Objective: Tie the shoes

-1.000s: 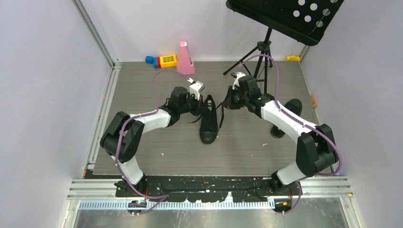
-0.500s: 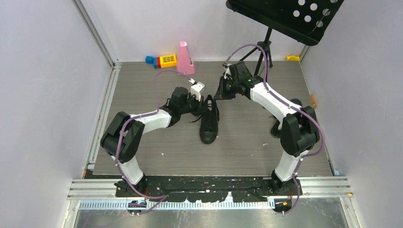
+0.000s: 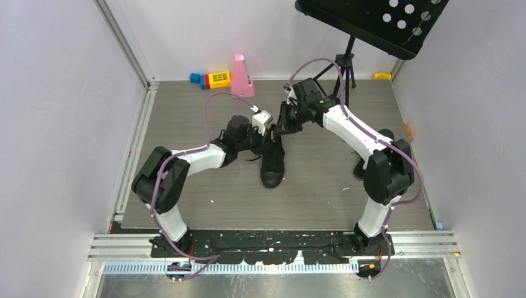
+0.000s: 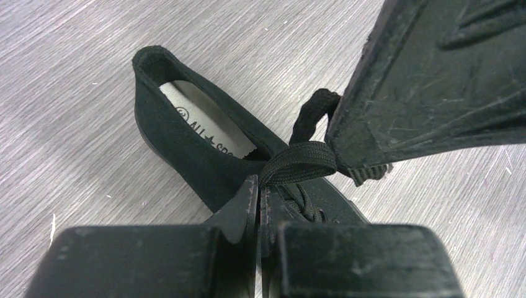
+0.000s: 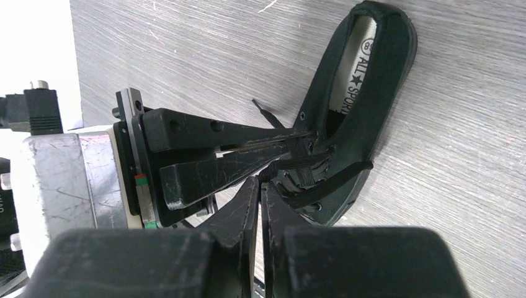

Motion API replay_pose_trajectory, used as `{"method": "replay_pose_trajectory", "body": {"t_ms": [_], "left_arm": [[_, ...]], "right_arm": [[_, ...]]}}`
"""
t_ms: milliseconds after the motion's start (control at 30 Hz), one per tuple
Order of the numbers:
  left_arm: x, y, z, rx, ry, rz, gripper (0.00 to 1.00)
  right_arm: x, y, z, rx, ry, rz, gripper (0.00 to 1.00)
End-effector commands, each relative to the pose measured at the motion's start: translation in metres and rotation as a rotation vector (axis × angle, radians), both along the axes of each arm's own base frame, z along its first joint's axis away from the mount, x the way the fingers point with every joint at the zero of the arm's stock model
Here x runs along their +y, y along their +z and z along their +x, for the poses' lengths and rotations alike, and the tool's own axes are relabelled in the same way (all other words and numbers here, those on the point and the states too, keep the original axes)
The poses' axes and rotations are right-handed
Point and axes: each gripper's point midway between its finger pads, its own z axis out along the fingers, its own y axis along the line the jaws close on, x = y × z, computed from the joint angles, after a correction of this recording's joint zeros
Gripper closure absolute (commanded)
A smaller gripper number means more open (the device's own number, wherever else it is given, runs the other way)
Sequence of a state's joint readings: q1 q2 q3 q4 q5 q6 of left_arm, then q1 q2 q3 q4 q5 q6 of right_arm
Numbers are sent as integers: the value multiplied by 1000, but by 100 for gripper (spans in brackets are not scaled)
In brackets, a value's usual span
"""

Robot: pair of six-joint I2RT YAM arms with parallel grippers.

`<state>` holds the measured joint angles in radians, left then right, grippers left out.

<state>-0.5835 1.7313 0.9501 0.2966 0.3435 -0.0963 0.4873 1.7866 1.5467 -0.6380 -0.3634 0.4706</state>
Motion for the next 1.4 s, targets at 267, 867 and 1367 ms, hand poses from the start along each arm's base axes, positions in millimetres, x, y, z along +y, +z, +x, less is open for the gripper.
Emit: {"method": "replay_pose_trajectory", "body": {"t_ms": [267, 867, 1367], "left_arm": [[-12, 32, 8, -70, -22, -65, 100], [-12, 34, 14, -17, -10, -134, 100], [-10, 34, 17, 20, -20, -173, 100]], "right_arm": [[22, 7, 2, 41, 0, 114, 89], [28, -13, -16, 117, 12, 130, 84], [21, -33, -38, 138, 16, 95, 79]]}}
